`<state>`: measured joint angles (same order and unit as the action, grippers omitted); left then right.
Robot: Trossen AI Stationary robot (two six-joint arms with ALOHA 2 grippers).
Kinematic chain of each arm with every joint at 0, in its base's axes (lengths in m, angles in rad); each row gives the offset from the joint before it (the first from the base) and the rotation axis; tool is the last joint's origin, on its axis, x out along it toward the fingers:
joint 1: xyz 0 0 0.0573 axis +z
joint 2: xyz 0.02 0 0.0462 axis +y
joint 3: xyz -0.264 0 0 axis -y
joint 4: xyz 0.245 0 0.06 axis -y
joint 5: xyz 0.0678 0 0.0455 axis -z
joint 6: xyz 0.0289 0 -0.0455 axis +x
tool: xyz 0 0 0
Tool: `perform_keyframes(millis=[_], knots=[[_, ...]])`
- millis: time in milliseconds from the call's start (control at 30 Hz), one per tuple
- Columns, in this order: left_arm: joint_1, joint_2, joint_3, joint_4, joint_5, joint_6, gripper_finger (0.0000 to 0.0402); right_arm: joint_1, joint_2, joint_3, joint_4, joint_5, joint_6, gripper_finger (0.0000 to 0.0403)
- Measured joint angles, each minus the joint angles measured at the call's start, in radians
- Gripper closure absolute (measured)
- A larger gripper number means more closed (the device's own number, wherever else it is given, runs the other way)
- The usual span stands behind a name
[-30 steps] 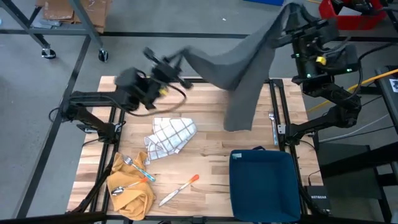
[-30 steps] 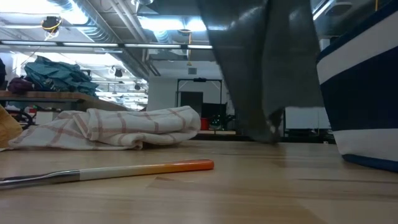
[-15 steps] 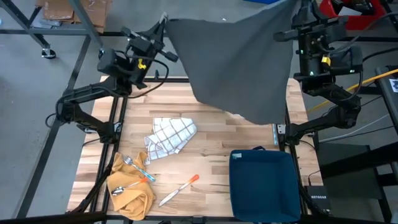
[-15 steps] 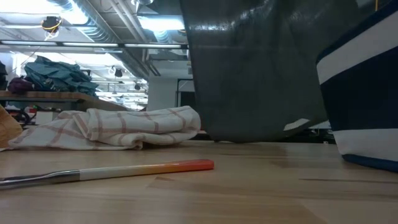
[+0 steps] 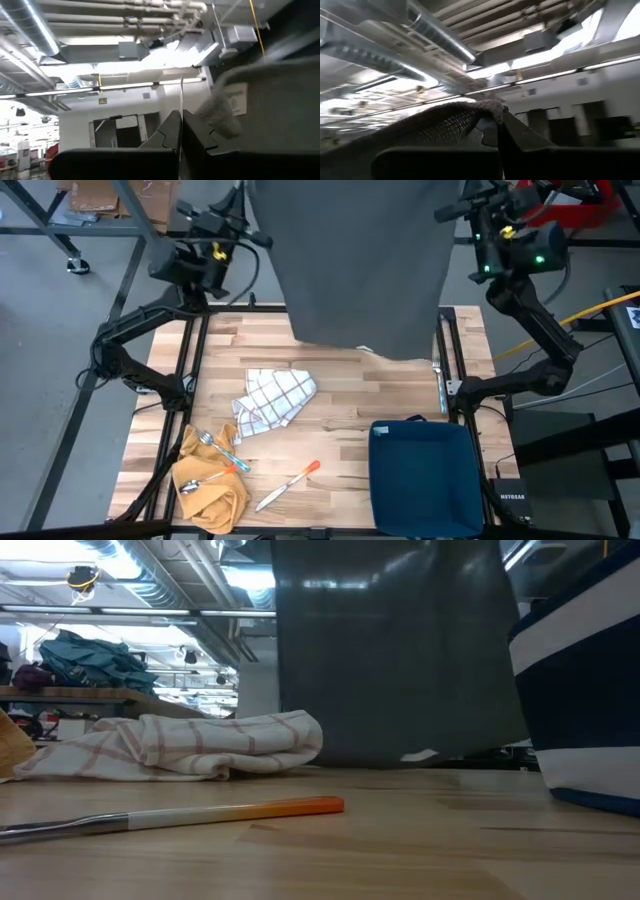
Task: Fold towel
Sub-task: Fold the grey towel
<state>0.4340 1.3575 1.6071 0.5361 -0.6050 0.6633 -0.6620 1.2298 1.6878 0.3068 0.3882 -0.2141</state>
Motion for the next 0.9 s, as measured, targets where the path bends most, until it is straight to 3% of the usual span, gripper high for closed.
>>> perform_keyframes(millis=[200,400,600,900], knots=[[0.074,-0.001,0.062,-0.015,0.078,-0.102,0.0401,-0.169,0.025,0.0,-0.043,-0.105,0.188,0.0402],[0.115,-0.002,0.105,-0.145,0.102,-0.137,0.0401,-0.268,0.037,0.0,-0.048,-0.207,0.288,0.0402],[0.138,-0.002,0.106,-0.249,0.128,-0.141,0.0401,-0.288,0.035,0.0,-0.066,-0.236,0.289,0.0402],[0.08,-0.042,0.106,-0.527,0.129,-0.144,0.0401,-0.288,-0.027,0.0,-0.287,-0.377,0.288,0.0402]])
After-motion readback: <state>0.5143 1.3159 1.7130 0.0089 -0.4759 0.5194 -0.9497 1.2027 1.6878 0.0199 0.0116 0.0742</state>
